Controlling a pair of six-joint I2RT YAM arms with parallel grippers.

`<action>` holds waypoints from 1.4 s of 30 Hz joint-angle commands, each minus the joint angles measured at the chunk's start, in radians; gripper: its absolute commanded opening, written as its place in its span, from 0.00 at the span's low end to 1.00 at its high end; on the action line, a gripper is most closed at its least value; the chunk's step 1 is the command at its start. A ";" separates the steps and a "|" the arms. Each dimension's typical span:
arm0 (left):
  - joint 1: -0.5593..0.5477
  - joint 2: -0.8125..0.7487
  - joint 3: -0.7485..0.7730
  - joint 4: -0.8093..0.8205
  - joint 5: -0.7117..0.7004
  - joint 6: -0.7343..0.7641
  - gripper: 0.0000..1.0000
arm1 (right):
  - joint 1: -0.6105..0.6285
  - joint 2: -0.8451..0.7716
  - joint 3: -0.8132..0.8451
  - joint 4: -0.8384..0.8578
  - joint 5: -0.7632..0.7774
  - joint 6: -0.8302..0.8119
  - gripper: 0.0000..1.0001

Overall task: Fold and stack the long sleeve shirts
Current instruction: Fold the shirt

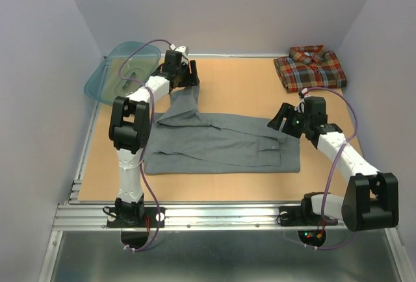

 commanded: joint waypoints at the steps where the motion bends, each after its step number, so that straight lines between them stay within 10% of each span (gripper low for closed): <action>1: -0.028 0.031 0.079 -0.045 -0.099 0.094 0.70 | 0.002 -0.053 -0.033 0.001 -0.021 0.014 0.76; 4: -0.041 0.040 0.103 -0.054 -0.140 0.115 0.55 | 0.002 -0.077 -0.043 -0.005 -0.016 0.019 0.76; 8: -0.045 0.019 0.109 -0.047 -0.148 0.137 0.02 | 0.002 -0.106 -0.060 -0.013 -0.019 0.025 0.76; 26: -0.099 -0.724 -0.480 0.082 0.324 0.362 0.00 | 0.001 -0.105 0.013 -0.014 -0.059 -0.030 0.76; 31: -0.105 -0.919 -0.713 -0.010 0.487 0.339 0.15 | 0.002 -0.077 0.035 -0.011 -0.085 -0.067 0.76; 33: -0.107 -1.012 -0.824 -0.039 0.466 0.307 0.41 | 0.004 -0.064 0.049 -0.008 -0.096 -0.079 0.76; 42: -0.122 -1.315 -0.888 -0.089 -0.239 -0.062 0.99 | 0.006 -0.007 0.102 0.001 -0.102 -0.075 0.76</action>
